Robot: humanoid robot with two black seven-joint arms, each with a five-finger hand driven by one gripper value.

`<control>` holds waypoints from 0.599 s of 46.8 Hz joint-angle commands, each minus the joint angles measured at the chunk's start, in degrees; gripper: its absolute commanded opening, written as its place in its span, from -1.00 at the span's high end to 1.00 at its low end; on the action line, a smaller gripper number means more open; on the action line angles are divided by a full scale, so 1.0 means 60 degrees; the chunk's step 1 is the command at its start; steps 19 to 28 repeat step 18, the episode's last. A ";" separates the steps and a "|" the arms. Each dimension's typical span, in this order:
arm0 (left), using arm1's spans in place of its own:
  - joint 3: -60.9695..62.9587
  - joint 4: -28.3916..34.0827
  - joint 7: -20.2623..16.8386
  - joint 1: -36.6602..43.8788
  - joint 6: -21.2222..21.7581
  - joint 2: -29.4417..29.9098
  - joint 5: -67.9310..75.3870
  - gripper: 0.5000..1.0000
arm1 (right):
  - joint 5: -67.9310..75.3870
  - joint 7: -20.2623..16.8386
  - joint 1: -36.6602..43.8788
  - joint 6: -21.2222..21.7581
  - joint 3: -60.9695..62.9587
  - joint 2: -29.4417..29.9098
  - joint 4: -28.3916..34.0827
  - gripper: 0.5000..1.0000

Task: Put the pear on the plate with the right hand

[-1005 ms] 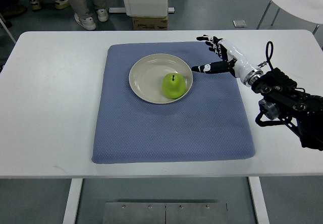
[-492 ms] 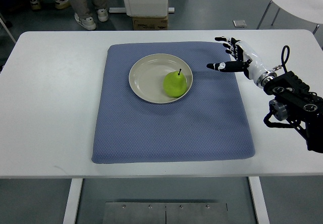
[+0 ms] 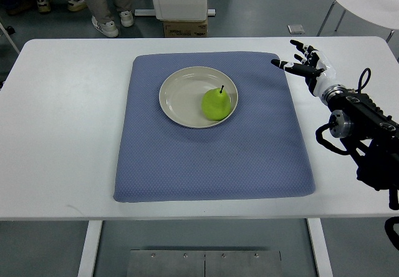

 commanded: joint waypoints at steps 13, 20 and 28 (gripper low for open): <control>0.0000 -0.0008 0.0000 0.0001 0.0000 0.0000 0.0006 -1.00 | 0.0001 0.0067 -0.0456 -0.0064 0.1966 0.1033 0.0080 -1.00; 0.0000 -0.0008 0.0000 0.0001 0.0000 0.0000 -0.0009 -1.00 | 0.0001 0.0081 -0.0456 -0.0064 0.2361 0.1092 0.0080 -1.00; 0.0000 -0.0008 0.0000 0.0001 0.0000 0.0000 -0.0009 -1.00 | 0.0001 0.0081 -0.0456 -0.0064 0.2361 0.1092 0.0080 -1.00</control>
